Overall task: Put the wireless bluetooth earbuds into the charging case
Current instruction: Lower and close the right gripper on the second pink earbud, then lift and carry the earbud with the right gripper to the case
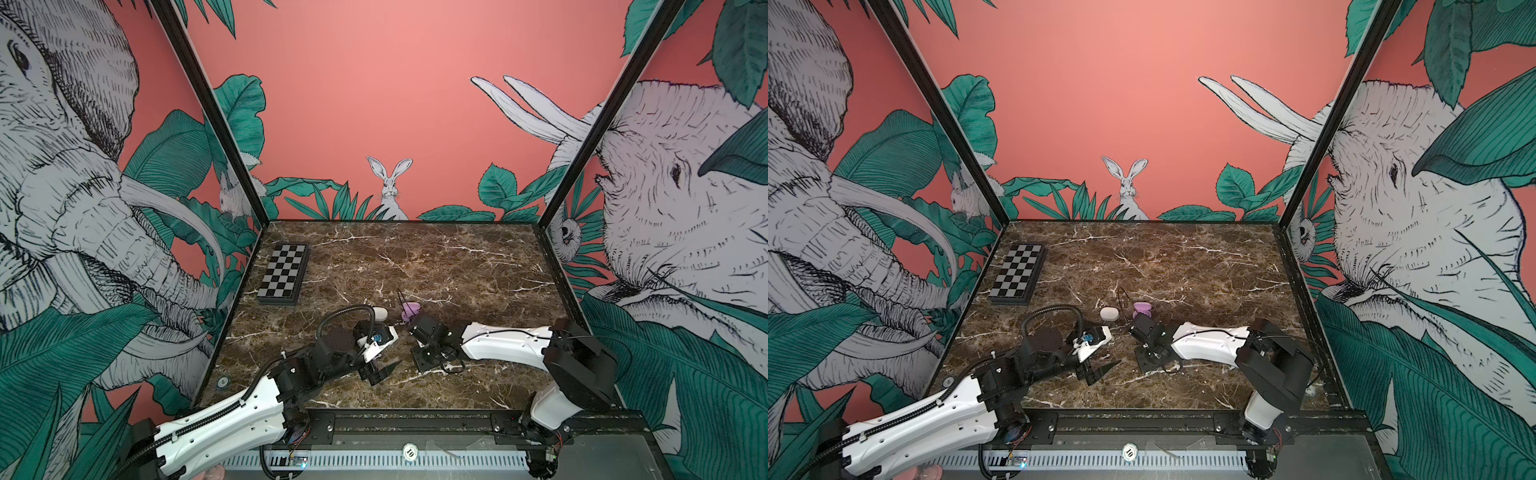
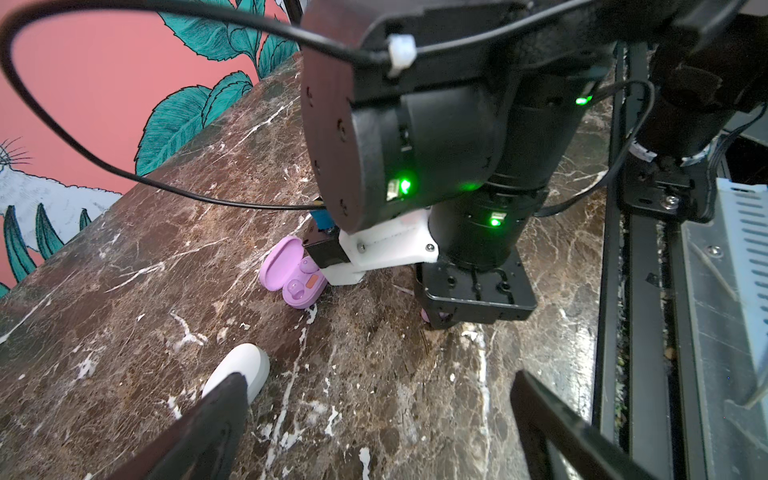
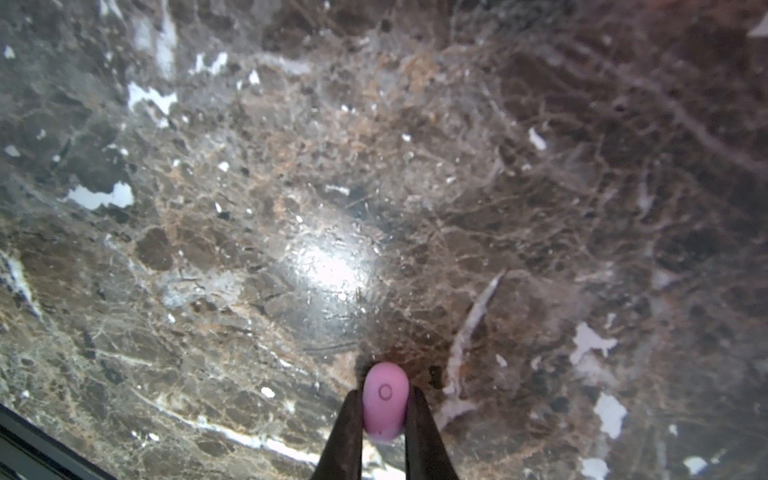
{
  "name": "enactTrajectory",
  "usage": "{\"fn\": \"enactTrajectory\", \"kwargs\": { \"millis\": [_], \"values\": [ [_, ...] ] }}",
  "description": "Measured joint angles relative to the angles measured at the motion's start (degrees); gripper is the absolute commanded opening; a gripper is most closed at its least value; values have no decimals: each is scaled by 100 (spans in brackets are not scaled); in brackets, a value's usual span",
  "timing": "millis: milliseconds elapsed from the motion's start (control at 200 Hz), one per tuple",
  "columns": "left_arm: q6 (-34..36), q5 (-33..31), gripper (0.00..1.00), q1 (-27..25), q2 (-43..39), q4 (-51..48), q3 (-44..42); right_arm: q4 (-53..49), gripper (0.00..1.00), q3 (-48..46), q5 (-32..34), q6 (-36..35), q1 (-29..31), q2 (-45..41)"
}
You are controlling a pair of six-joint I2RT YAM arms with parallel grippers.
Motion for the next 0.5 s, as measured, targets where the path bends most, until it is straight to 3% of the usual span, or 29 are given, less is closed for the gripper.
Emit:
{"fn": "enactTrajectory", "kwargs": {
  "millis": [285,500],
  "values": [
    [7,-243,99,0,-90,48,-4,-81,2,114,431,229,0,-107],
    [87,-866,99,0,-376,240,-50,17,0,306,883,643,0,-249]
  ]
}}
